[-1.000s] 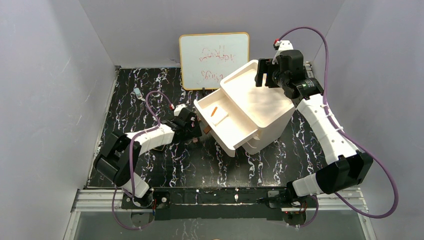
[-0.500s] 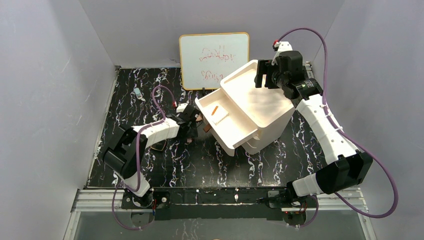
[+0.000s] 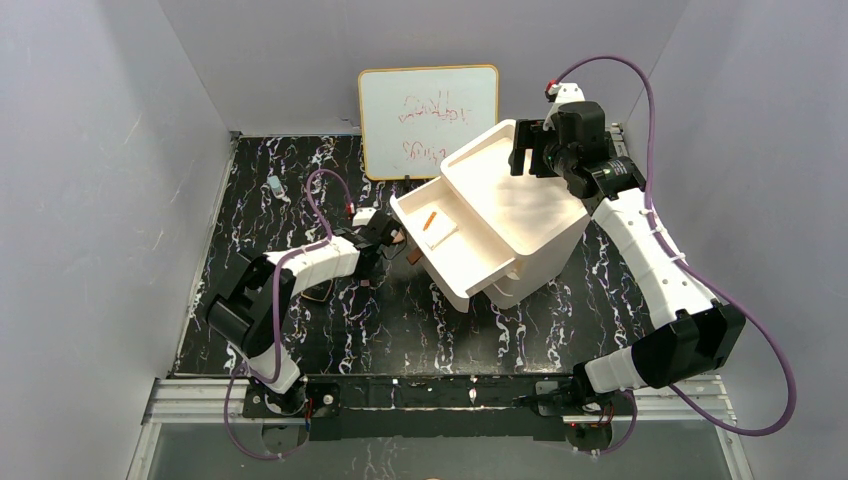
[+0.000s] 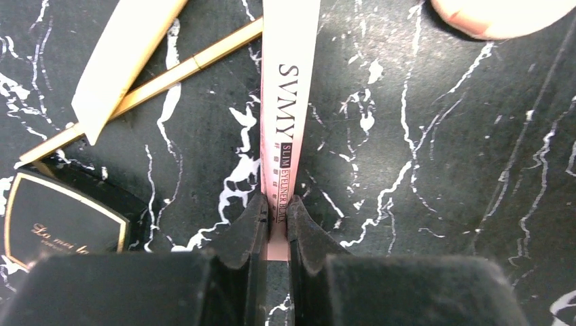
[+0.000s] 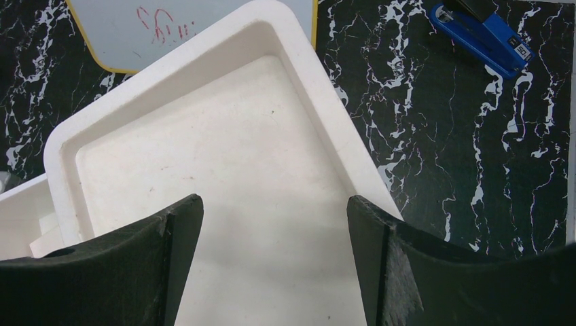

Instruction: Organize the makeup

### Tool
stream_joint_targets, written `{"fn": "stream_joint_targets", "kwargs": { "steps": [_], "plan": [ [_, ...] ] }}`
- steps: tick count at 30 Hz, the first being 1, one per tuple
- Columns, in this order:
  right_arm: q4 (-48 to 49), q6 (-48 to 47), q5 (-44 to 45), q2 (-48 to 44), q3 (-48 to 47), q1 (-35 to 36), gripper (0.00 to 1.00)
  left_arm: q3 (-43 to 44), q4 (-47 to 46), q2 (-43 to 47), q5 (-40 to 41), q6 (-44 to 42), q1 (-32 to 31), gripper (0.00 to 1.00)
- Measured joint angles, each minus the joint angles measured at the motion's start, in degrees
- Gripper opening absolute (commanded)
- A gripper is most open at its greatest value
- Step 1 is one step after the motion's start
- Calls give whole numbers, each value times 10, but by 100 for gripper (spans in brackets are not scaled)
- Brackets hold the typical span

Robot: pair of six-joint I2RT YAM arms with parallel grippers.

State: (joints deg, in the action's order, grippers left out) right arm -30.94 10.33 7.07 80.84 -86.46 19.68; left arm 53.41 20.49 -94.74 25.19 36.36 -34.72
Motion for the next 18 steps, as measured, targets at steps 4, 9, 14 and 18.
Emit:
{"fn": "stream_joint_targets", "kwargs": {
  "steps": [4, 9, 14, 18],
  "plan": [
    [0, 0, 0, 0, 0, 0, 86, 0, 21, 5, 13, -4, 0, 0],
    [0, 0, 0, 0, 0, 0, 86, 5, 82, 35, 29, -9, 0, 0],
    [0, 0, 0, 0, 0, 2, 86, 82, 144, 104, 58, -21, 1, 0],
    [0, 0, 0, 0, 0, 3, 86, 171, 170, 150, 78, -38, 1, 0]
  ]
}}
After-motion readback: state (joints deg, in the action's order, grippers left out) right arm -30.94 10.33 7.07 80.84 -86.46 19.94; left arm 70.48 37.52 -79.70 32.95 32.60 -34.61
